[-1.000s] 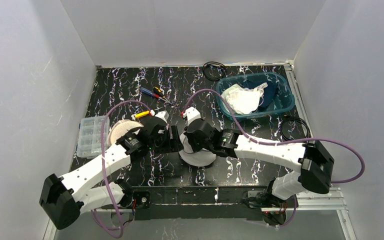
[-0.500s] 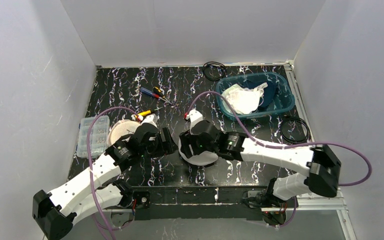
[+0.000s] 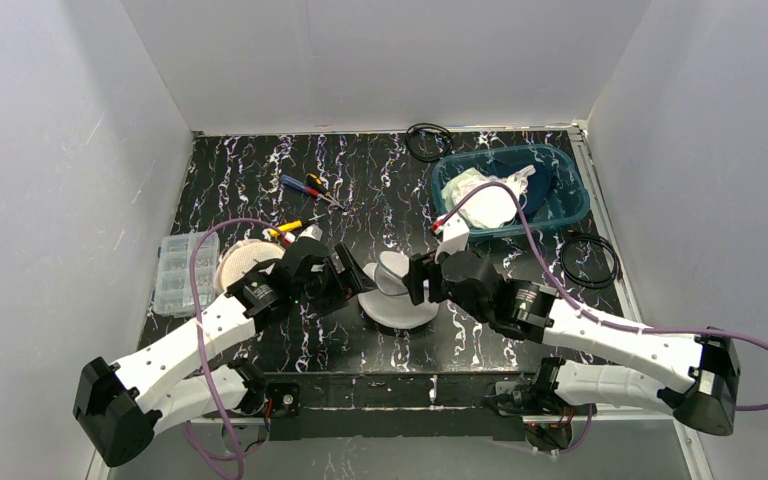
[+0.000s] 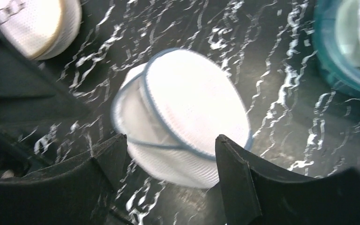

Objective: Unzip the laundry bag and remove the bra
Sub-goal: Adjust the laundry bag at the center of the board.

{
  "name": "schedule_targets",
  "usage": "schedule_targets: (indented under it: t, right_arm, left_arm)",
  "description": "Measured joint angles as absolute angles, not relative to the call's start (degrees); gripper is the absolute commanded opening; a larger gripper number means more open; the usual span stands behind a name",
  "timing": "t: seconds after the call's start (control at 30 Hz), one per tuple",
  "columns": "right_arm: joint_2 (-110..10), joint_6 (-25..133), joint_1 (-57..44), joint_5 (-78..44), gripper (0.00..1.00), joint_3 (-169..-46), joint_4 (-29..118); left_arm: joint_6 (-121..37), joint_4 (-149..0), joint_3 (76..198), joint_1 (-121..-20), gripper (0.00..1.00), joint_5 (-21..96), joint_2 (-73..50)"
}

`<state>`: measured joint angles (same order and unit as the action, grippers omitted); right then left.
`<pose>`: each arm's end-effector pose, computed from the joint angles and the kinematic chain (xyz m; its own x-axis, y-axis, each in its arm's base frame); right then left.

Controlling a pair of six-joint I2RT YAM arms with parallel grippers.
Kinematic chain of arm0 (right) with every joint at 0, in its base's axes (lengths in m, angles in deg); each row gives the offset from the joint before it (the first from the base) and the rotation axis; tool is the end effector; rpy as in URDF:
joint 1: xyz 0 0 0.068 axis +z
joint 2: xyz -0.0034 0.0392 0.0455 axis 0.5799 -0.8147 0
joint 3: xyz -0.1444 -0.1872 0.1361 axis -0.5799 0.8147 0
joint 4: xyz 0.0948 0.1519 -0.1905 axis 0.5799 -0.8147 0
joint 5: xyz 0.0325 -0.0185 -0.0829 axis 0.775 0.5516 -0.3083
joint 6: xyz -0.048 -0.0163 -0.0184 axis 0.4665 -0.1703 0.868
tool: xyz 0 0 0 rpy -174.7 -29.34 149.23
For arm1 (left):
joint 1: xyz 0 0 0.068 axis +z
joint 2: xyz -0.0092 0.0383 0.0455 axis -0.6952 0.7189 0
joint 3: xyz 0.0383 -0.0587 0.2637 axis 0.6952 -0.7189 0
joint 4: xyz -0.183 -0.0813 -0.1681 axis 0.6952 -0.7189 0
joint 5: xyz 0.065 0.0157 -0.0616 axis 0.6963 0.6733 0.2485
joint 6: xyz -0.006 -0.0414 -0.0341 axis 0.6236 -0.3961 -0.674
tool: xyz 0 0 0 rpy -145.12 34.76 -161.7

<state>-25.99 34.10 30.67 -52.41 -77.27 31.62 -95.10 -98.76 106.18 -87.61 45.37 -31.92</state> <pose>0.1060 0.1978 0.3002 -0.4383 -0.0073 -0.8988 -0.4862 0.8430 0.2303 0.1519 -0.1450 0.2650 -0.8119 -0.4707 -0.3453 -0.0842 0.6798 -0.7286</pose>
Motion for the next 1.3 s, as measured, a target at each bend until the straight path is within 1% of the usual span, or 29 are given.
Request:
schedule_targets:
  t: [0.13, 0.23, 0.47, 0.57, 0.67, 0.93, 1.07, 1.2, 1.3]
  right_arm:
    - [-29.01, 37.31, 25.18, -50.46, 0.78, -77.32, 32.30]
    - [-31.26, 40.18, 22.12, -47.71, 0.77, -77.32, 33.24]
    - [-33.60, 46.30, 21.18, -39.84, 0.75, -77.40, 36.52]
    - [-33.51, 47.83, 21.16, -37.20, 0.75, -77.40, 37.37]
    - [-33.58, 49.14, 21.16, -35.36, 0.72, -77.40, 38.07]
    - [-36.68, 50.69, 21.14, -33.41, 0.52, -77.36, 38.75]
    - [-38.08, 51.19, 21.16, -32.41, 0.46, -77.36, 39.34]
    - [-39.44, 51.93, 21.16, -31.32, 0.26, -77.36, 39.34]
    - [-39.70, 52.24, 21.20, -30.77, 0.16, -77.36, 39.34]
  left_arm:
    - [-96.94, -97.78, 107.01, -88.20, 0.80, 44.82, -30.96]
    - [-98.14, -97.45, 107.50, -88.42, 0.82, 44.63, -30.63]
    - [-100.11, -100.88, 115.10, -88.42, 0.83, 45.11, -23.42]
    - [-101.33, -102.04, 116.46, -88.42, 0.83, 45.68, -21.73]
    - [-102.42, -103.44, 116.81, -88.42, 0.84, 46.27, -20.66]
    - [-104.72, -105.58, 118.31, -88.42, 0.84, 47.27, -16.03]
    - [-105.44, -105.56, 118.36, -88.42, 0.85, 47.29, -15.07]
    - [-105.72, -105.49, 118.62, -88.42, 0.85, 47.34, -14.87]
    - [-105.90, -105.39, 119.28, -88.42, 0.86, 47.38, -14.54]
